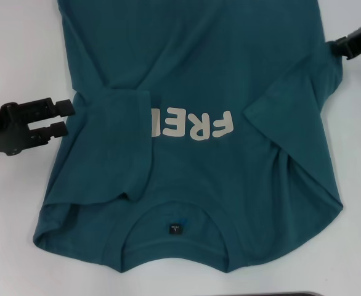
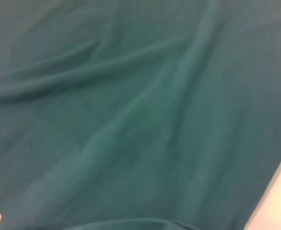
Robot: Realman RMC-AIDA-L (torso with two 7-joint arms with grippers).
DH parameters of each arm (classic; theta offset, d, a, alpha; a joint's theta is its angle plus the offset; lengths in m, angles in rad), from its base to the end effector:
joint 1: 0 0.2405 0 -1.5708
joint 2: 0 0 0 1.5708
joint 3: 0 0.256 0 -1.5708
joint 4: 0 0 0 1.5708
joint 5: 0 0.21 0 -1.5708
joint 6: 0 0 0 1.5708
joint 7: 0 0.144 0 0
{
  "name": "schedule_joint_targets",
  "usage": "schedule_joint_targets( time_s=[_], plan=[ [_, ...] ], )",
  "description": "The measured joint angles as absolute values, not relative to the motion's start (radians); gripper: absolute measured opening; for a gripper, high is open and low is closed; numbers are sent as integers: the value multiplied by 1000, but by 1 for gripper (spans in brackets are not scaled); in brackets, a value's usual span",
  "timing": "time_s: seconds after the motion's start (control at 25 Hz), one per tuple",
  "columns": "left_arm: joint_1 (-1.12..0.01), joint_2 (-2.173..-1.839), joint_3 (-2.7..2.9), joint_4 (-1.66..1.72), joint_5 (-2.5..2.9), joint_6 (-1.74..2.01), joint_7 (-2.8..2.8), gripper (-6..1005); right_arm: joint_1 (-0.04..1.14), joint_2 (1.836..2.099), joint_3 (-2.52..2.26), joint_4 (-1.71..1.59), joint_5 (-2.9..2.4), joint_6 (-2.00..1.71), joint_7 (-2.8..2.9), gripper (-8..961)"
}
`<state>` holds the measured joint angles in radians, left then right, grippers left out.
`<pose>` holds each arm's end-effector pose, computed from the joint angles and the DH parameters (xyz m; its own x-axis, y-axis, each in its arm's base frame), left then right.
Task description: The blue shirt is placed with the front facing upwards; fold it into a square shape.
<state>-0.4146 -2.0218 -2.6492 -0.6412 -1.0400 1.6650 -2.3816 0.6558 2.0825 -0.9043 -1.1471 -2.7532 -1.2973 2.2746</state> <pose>-0.3187 0.2899 0.0358 -0.1209 0.9002 0.4184 0.9272 -0.0482 0.3715 0.2510 0.4067 0.0656 0.7231 -0.6893 -0.0435 -0.5497 -0.5363 -0.6404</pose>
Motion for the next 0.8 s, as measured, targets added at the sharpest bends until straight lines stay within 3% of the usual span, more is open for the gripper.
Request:
schedule_joint_targets(
  time_s=[0.8],
  plan=[
    [-418,-2022,-2649,-641,-1040,1663,-2383,688,708,2083,-958,-1046,-2925,-1184,2415,72]
  ],
)
